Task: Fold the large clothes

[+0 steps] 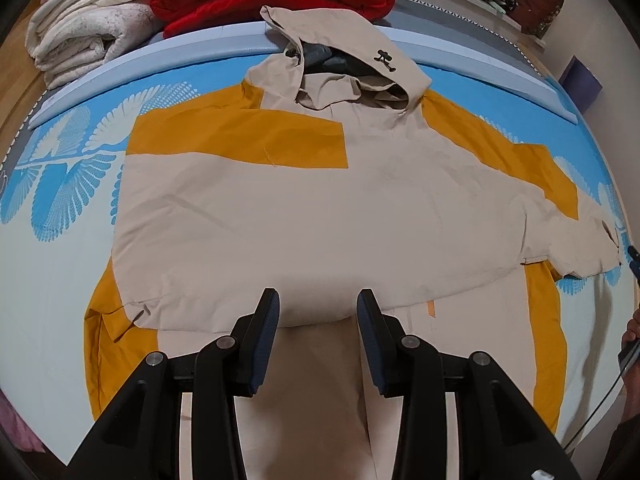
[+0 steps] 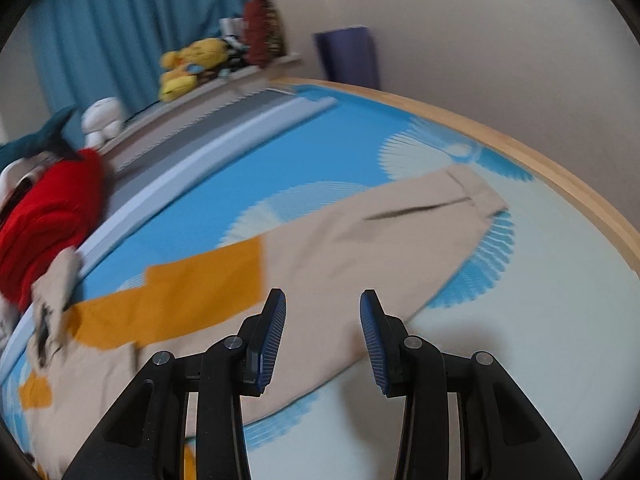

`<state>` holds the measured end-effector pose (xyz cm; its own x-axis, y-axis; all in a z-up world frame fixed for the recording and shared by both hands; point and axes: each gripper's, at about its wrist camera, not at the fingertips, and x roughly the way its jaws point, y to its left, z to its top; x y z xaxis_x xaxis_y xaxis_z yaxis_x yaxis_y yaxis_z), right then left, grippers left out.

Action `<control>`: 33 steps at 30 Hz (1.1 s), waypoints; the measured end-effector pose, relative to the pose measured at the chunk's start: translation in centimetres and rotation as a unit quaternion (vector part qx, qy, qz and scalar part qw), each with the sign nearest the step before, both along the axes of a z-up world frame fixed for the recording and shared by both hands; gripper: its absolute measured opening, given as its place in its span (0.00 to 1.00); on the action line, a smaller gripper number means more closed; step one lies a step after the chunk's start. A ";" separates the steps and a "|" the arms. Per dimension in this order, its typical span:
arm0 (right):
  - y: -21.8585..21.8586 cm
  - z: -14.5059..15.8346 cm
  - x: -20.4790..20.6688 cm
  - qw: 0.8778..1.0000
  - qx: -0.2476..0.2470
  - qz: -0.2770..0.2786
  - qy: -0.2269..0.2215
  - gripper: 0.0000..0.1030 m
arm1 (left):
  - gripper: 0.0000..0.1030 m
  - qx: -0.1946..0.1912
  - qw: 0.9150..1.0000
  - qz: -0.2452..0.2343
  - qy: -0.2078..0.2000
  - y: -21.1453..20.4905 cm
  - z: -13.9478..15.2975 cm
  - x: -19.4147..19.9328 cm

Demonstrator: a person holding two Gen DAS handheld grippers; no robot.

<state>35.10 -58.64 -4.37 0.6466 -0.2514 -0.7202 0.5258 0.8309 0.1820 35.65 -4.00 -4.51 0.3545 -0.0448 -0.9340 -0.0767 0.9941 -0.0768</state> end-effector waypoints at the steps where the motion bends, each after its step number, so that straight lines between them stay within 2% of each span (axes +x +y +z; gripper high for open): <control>1: -1.2 -0.6 0.0 1.000 0.007 -0.012 0.003 0.39 | 0.36 -0.001 1.000 0.001 0.001 0.0 -0.1 0.1; 5: -5.7 -3.2 -0.2 0.997 0.059 -0.056 0.006 0.39 | 0.36 -0.003 1.000 0.002 0.008 -0.2 -0.8 0.9; 11: -9.5 -6.4 0.6 0.993 0.079 -0.088 0.014 0.39 | 0.36 -0.001 1.000 -0.001 0.017 -0.4 -1.8 1.6; 17: -13.7 -10.5 0.5 0.982 0.135 -0.133 0.025 0.39 | 0.36 0.001 1.000 -0.002 0.020 -0.2 -2.2 1.9; 19: -14.5 -10.9 0.2 0.980 0.146 -0.139 0.004 0.39 | 0.36 0.003 1.000 -0.003 0.021 -0.1 -2.3 2.0; 27: -14.8 -11.3 1.5 0.979 0.143 -0.142 -0.021 0.39 | 0.36 0.004 1.000 -0.002 0.024 -0.4 -2.8 2.3; 29: -14.4 -11.1 1.7 0.981 0.136 -0.138 -0.026 0.34 | 0.36 0.006 1.000 -0.004 0.024 -0.5 -2.8 2.3; 30: -14.2 -11.1 1.7 0.981 0.138 -0.134 -0.028 0.17 | 0.36 0.006 1.000 -0.004 0.024 -0.5 -2.8 2.4; 31: -14.2 -11.2 1.9 0.981 0.143 -0.126 -0.028 0.10 | 0.36 0.006 1.000 -0.004 0.024 -0.5 -2.8 2.4; 33: -14.1 -10.9 1.8 0.981 0.141 -0.125 -0.035 0.05 | 0.36 0.004 1.000 -0.005 0.024 -0.5 -2.8 2.4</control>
